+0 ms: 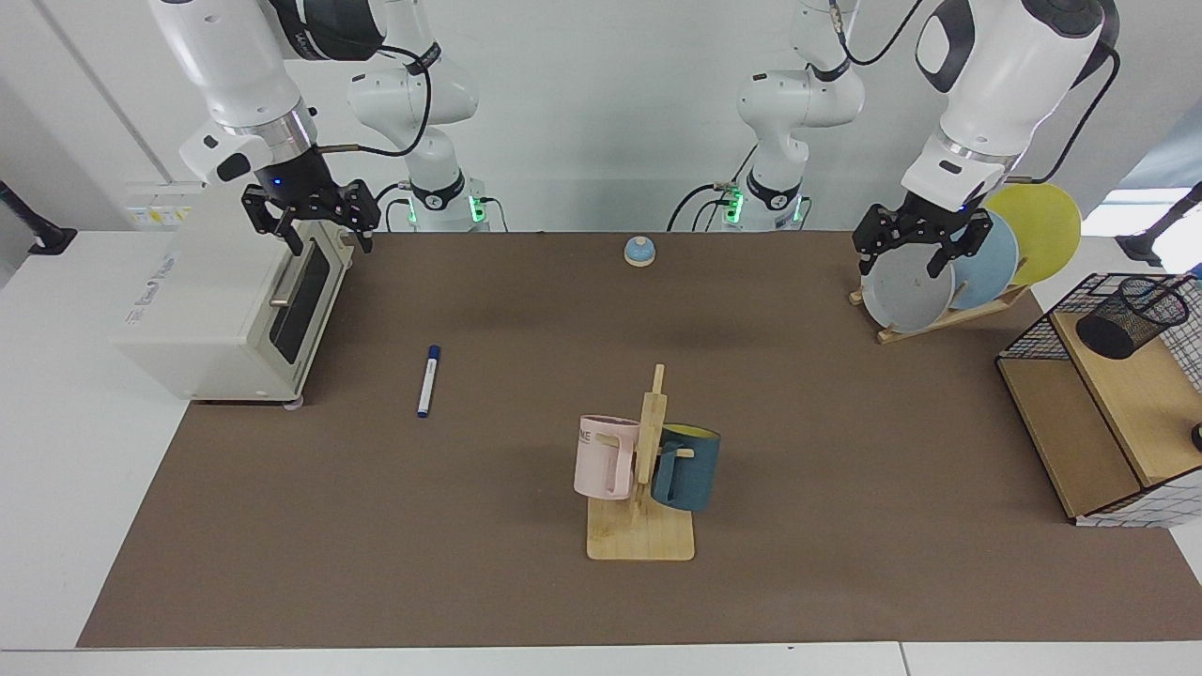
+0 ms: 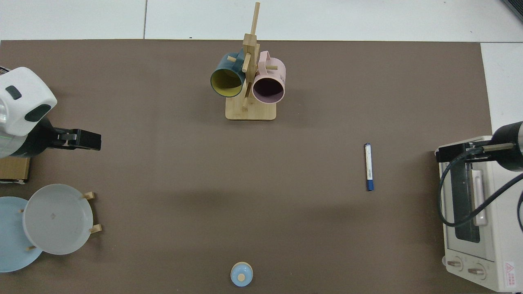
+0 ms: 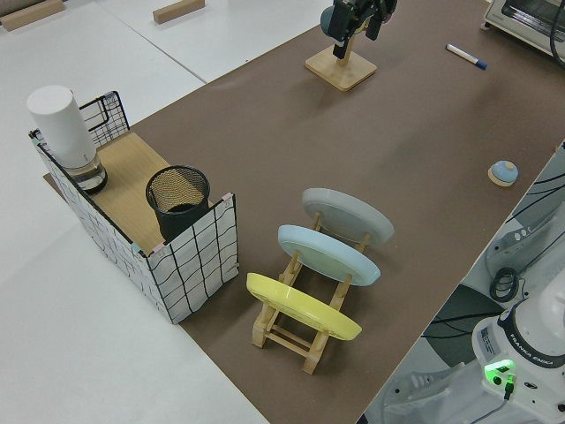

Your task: Put markers into pen holder

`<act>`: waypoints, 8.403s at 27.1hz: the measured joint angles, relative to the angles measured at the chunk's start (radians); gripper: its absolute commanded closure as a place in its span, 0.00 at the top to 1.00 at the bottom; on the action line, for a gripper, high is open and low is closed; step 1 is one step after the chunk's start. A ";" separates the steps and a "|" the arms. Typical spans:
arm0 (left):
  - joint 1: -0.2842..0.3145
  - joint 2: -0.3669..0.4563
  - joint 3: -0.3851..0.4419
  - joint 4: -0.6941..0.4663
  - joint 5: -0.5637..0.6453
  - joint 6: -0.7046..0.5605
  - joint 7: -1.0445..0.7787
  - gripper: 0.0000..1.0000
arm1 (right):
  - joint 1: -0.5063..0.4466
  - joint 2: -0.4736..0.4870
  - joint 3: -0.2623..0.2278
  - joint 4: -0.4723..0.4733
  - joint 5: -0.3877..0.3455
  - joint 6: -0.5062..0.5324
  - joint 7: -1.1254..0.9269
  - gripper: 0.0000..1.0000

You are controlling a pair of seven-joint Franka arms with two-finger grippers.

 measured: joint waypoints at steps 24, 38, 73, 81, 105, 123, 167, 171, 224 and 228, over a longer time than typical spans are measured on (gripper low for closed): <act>-0.005 0.000 0.005 0.000 0.000 0.000 0.000 1.00 | -0.009 0.003 0.018 -0.014 -0.007 0.039 0.000 0.99; -0.005 0.021 0.008 0.035 0.003 0.000 0.000 1.00 | 0.030 0.076 0.026 -0.050 -0.007 0.178 0.050 0.99; -0.005 0.028 0.010 0.012 0.003 0.000 0.102 1.00 | 0.055 0.421 0.022 -0.262 -0.003 0.580 0.212 0.97; -0.005 0.028 0.014 0.011 0.003 0.000 0.275 1.00 | 0.056 0.444 0.025 -0.266 -0.003 0.619 0.219 0.19; -0.006 0.028 0.014 0.000 0.016 0.041 0.857 1.00 | 0.067 0.426 0.027 -0.169 0.239 0.392 0.295 0.00; -0.077 0.031 -0.020 -0.013 0.021 0.058 1.152 1.00 | 0.158 0.273 0.054 0.038 0.590 -0.107 1.063 0.00; -0.115 0.026 -0.371 0.077 0.013 -0.054 0.723 1.00 | 0.343 0.338 0.082 0.186 0.747 0.150 1.664 0.00; -0.115 0.027 -0.390 0.080 0.013 -0.049 0.687 1.00 | 0.343 0.338 0.082 0.186 0.747 0.150 1.664 0.00; -0.108 0.028 -0.232 0.045 0.037 -0.137 0.608 0.00 | 0.308 0.219 0.067 0.186 0.427 -0.002 1.179 1.00; -0.107 0.028 -0.141 0.032 0.039 -0.138 0.608 0.00 | 0.270 0.180 0.065 0.185 0.293 -0.034 0.934 1.00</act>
